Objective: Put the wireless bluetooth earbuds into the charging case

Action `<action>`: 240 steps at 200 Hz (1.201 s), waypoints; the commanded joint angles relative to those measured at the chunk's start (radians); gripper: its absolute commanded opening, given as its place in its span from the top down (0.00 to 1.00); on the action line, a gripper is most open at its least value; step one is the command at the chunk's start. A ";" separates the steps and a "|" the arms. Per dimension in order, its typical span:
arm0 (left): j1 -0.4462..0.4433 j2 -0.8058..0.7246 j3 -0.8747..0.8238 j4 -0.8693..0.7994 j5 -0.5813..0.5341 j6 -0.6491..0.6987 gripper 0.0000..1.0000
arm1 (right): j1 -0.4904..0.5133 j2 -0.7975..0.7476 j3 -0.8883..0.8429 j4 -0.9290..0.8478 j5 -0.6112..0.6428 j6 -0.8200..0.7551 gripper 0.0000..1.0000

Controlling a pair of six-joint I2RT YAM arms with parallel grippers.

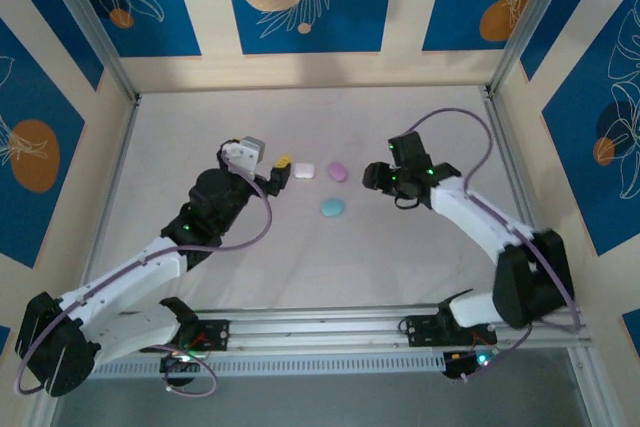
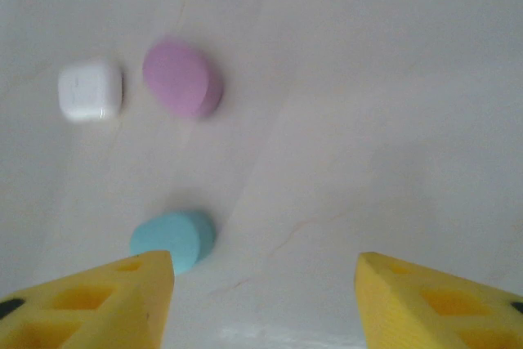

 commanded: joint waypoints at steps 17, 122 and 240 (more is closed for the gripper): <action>0.206 0.003 -0.095 -0.131 -0.186 -0.134 0.00 | -0.131 -0.074 -0.241 0.346 0.387 -0.367 0.24; 0.380 0.221 -0.377 0.393 -0.188 0.045 0.00 | -0.424 0.027 -0.503 1.009 -0.418 -0.554 0.28; 0.505 0.553 -0.338 0.738 0.021 0.053 0.00 | -0.391 0.192 -0.524 1.220 -0.191 -0.463 0.05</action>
